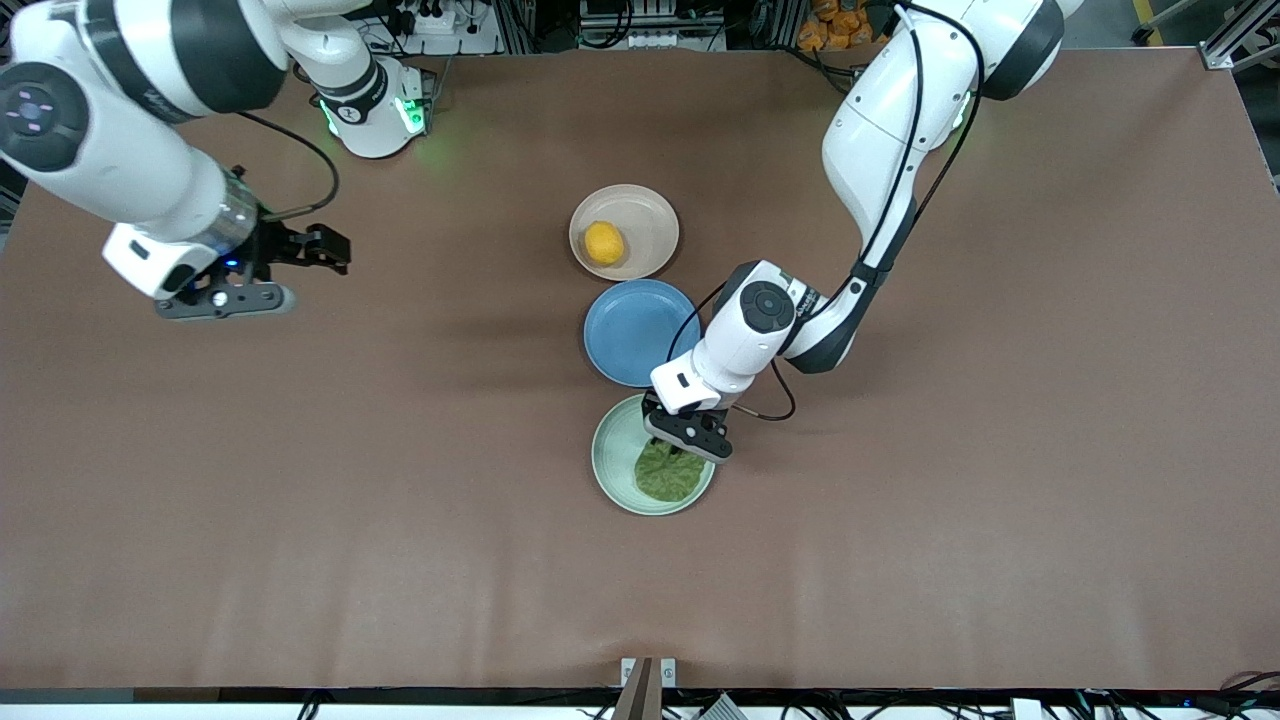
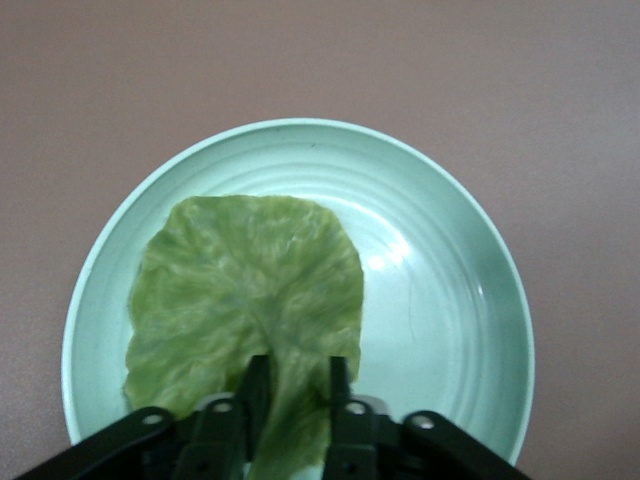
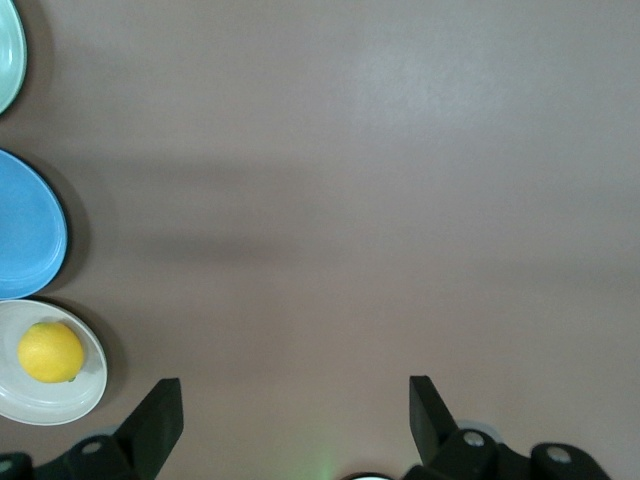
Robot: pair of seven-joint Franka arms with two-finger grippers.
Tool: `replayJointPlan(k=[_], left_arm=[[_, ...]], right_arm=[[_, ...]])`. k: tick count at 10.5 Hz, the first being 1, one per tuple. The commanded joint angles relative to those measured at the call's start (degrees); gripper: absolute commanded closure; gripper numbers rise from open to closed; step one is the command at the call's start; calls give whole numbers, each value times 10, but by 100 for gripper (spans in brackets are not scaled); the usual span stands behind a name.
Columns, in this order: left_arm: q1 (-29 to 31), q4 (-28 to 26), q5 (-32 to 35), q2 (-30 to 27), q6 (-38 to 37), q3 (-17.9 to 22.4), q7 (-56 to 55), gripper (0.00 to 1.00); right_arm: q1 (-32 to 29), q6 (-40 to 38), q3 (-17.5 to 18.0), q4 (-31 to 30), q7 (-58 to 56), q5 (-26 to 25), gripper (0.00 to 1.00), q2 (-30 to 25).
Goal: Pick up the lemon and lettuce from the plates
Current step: 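Grasp the lettuce with the left gripper while the right gripper reaches the lemon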
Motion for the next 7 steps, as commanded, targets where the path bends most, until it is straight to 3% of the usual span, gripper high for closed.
replayJointPlan(k=[1, 4, 7], left_arm=[[-7, 8, -5, 7, 8, 26, -4, 100], [11, 5, -4, -11, 4, 27, -2, 100], [18, 0, -6, -48, -33, 26, -8, 100]], right_arm=[[33, 20, -2, -41, 56, 38, 0, -13], [102, 75, -2, -89, 144, 46, 0, -13], [217, 178, -2, -157, 278, 59, 0, 7]])
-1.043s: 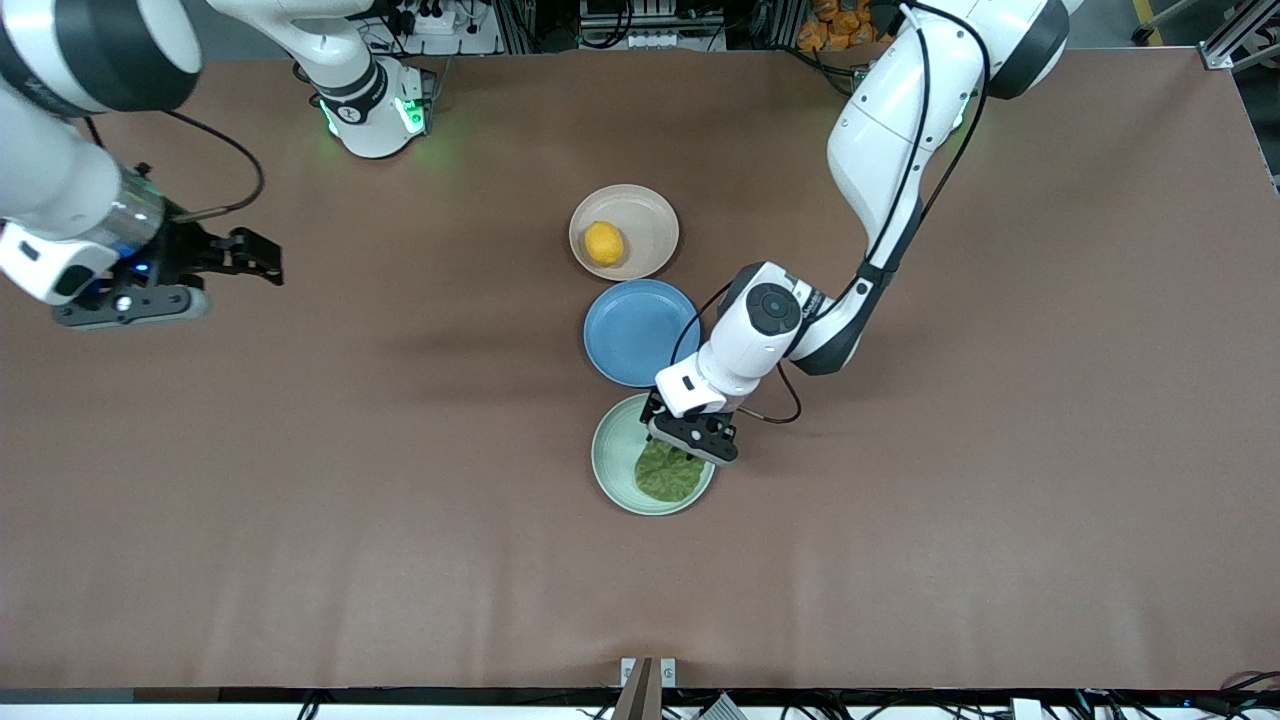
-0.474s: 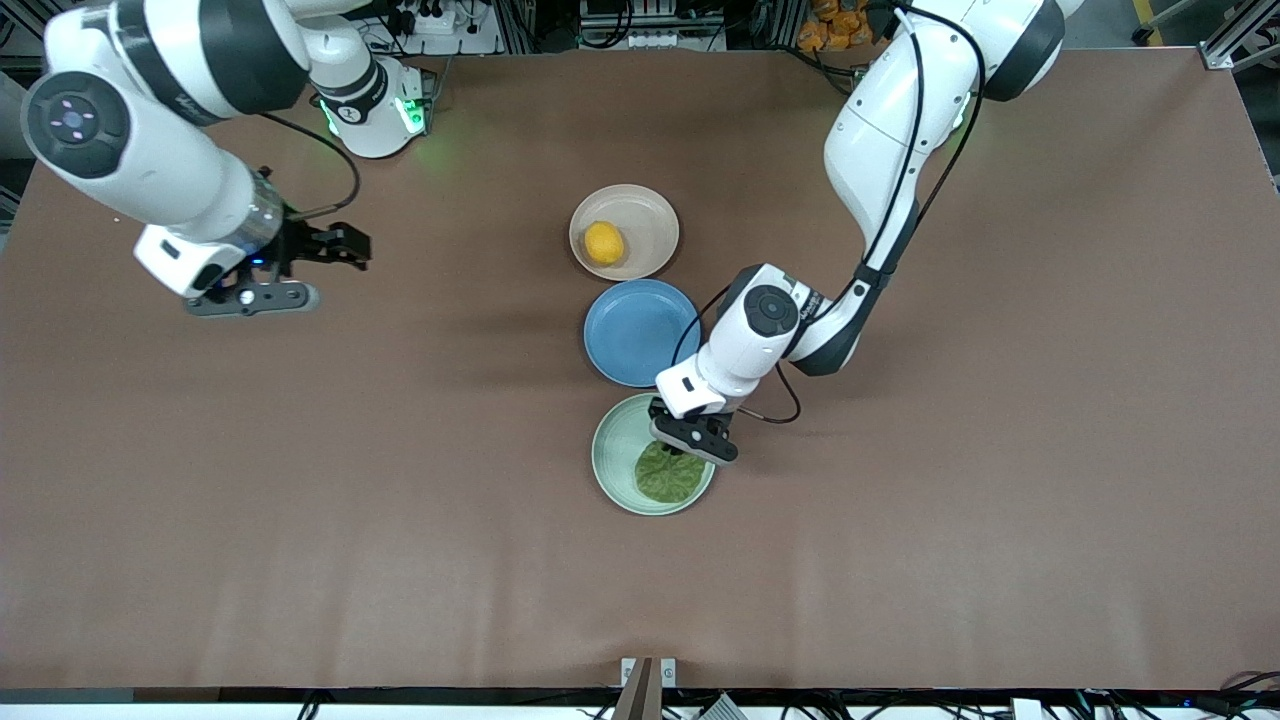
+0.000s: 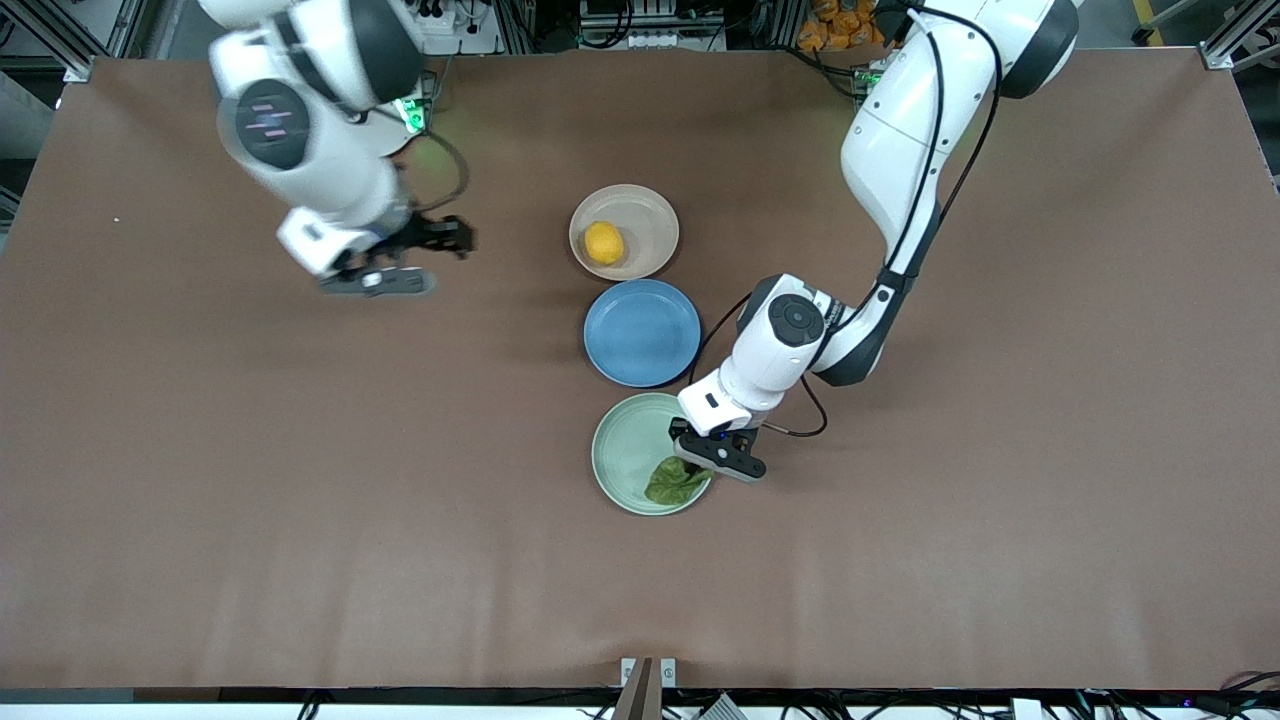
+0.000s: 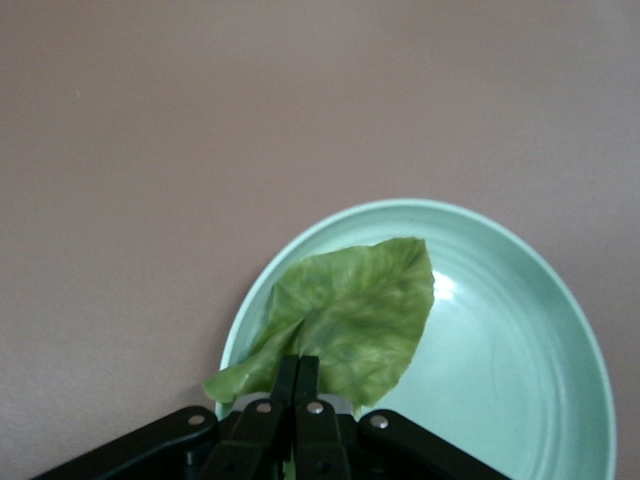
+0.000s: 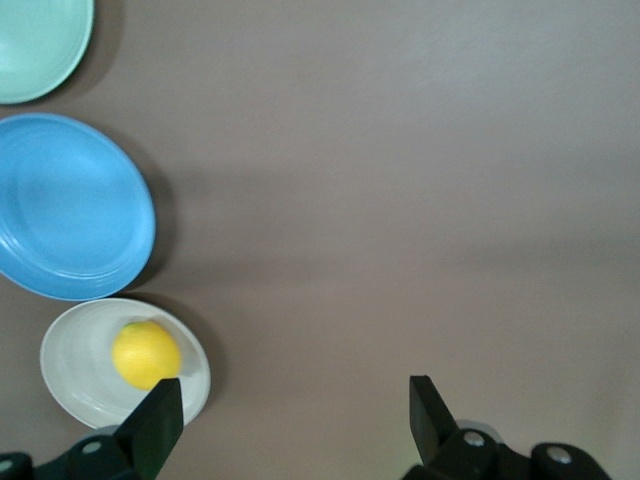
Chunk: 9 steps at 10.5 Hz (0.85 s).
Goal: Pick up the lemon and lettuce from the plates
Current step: 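Lift the lettuce off the plate with the left gripper while the right grasps lemon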
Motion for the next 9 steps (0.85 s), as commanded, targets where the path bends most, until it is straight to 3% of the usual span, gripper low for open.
replayJointPlan(k=[1, 5, 7, 9], left_arm=[[14, -11, -6, -53, -55, 1, -8, 100], [85, -12, -5, -107, -176, -1, -2, 100], [135, -12, -5, -130, -267, -1, 4, 100], [184, -12, -5, -130, -310, -1, 40, 100]], right_arm=[[98, 125, -4, -82, 116, 13, 0, 17], [189, 245, -4, -136, 202, 13, 0, 60], [230, 308, -4, -140, 263, 13, 0, 100], [251, 334, -4, -140, 271, 13, 0, 139]])
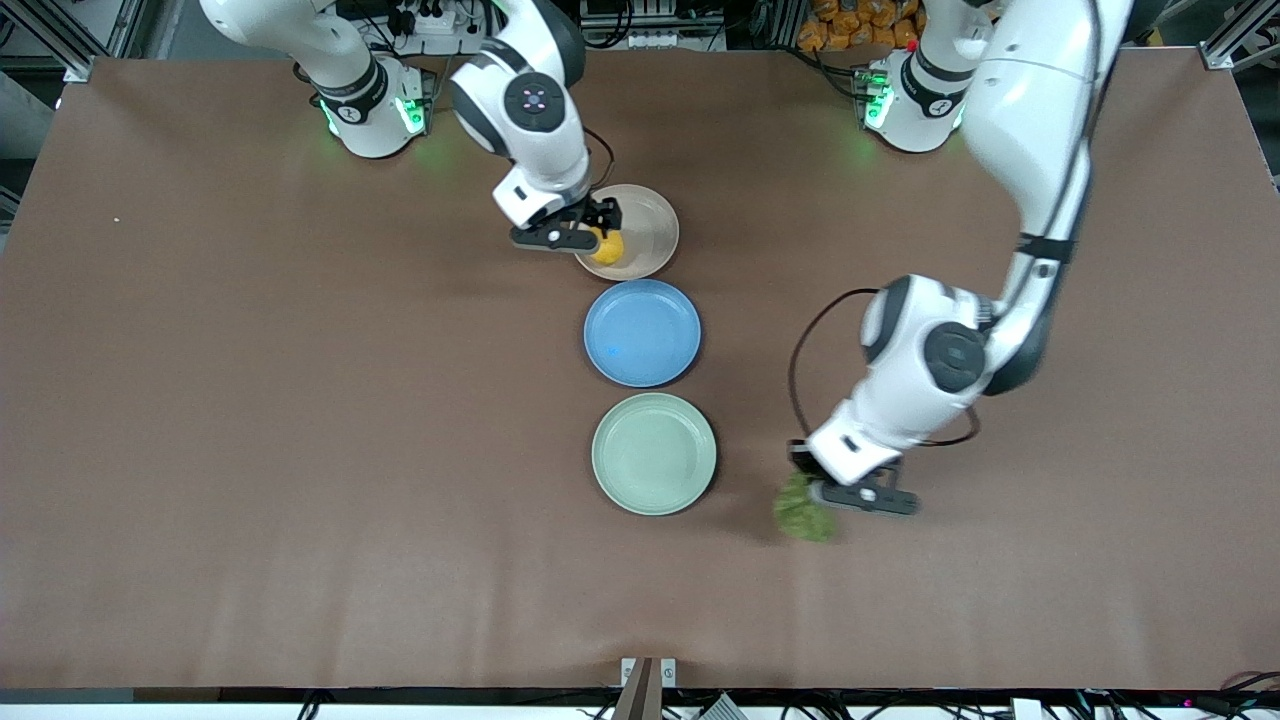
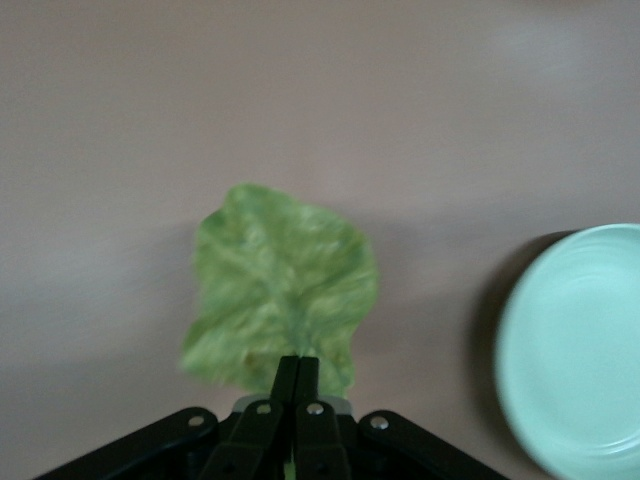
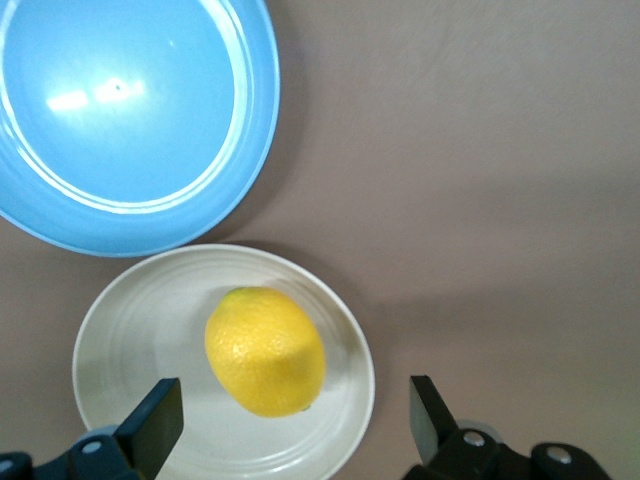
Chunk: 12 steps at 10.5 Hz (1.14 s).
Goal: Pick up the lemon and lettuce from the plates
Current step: 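Lift the lettuce off the plate with the left gripper while the right grasps lemon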
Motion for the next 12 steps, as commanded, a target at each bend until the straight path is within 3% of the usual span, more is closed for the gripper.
replayJointPlan(k=[1, 7, 10, 11, 12], left_arm=[[81, -16, -5, -9, -38, -5, 63, 100], [156, -105, -10, 2, -38, -6, 105, 100], [158, -128, -11, -5, -38, -6, 104, 92], [159, -133, -11, -8, -43, -6, 97, 92], [160, -133, -11, -14, -64, -5, 97, 92]], right_arm=[[33, 47, -5, 0, 14, 6, 0, 55], [43, 100, -6, 1, 19, 5, 0, 104], [57, 126, -6, 2, 43, 5, 0, 117], [58, 128, -7, 2, 43, 4, 34, 117], [57, 128, -7, 2, 43, 4, 80, 116]])
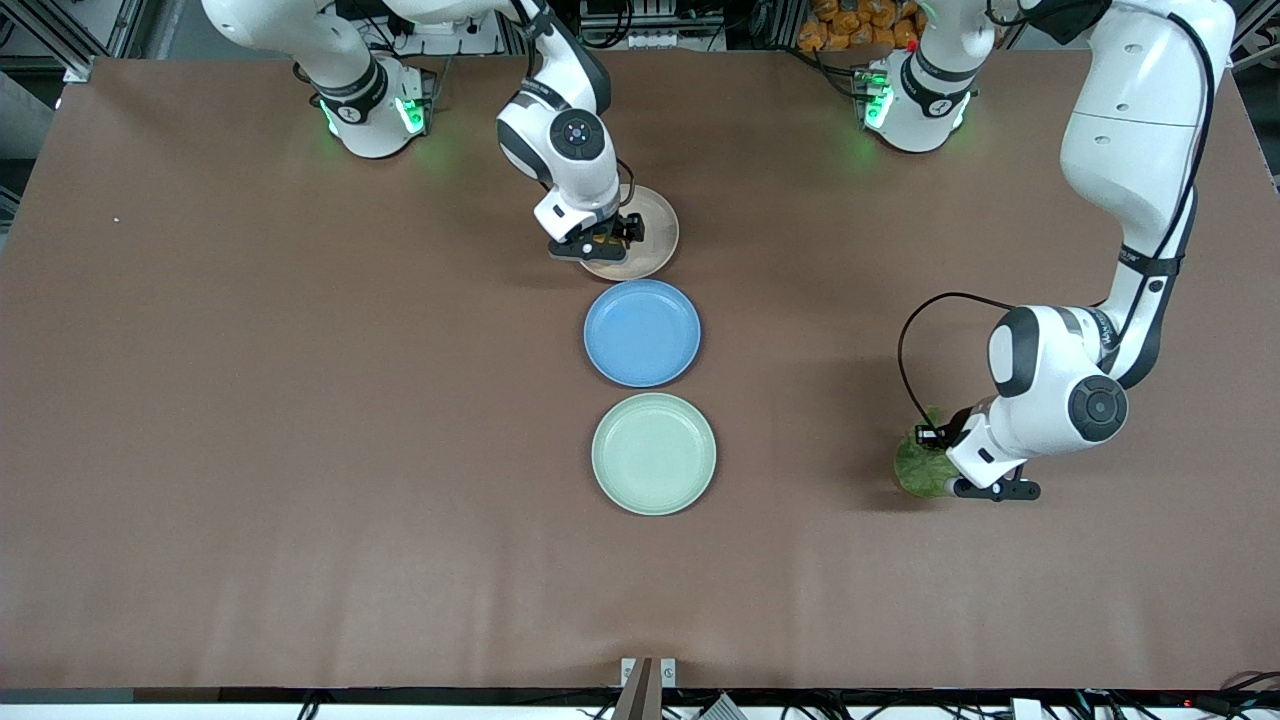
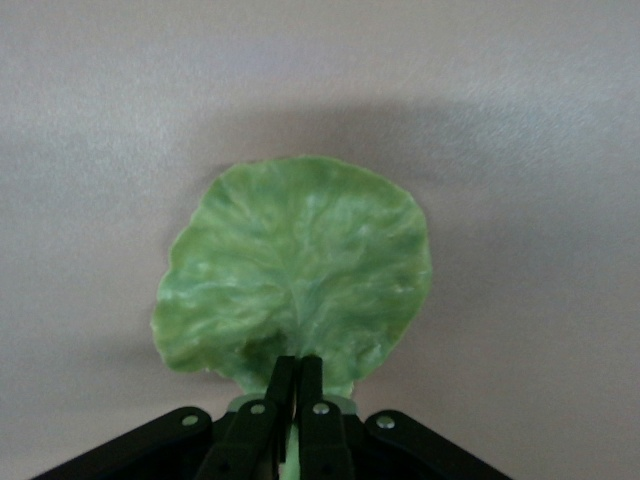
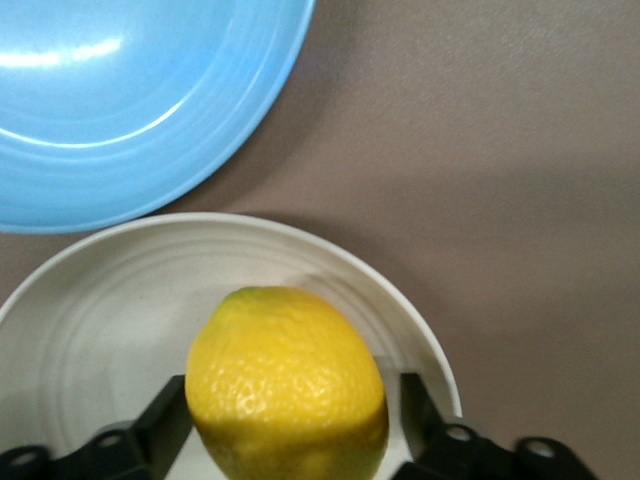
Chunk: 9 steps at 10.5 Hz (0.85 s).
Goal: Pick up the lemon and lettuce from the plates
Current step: 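Set the lettuce on the table with the left gripper while the right lifts lemon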
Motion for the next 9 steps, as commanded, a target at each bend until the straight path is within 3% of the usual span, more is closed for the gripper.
replayJointPlan(k=[1, 3, 4, 5, 7, 9], left_arm=[[9, -17, -11, -28, -51, -3, -4, 91], [10, -14, -6, -34, -63, -1, -2, 47], [10, -5, -4, -38, -63, 0, -1, 9], [10, -2, -3, -49, -64, 2, 5, 0], [10, 4, 3, -80, -74, 6, 4, 0], [9, 53, 66, -106, -142, 14, 5, 0]], right_arm=[[6, 6, -6, 3, 14, 4, 100, -7], [1, 1, -10, 3, 15, 4, 100, -26], [-3, -2, -15, 3, 27, 4, 100, -40], [-9, -4, -19, 3, 37, 4, 100, -51], [-32, -6, -39, 4, 34, 0, 100, -66], [-52, -64, -96, 16, -4, -15, 100, -76]])
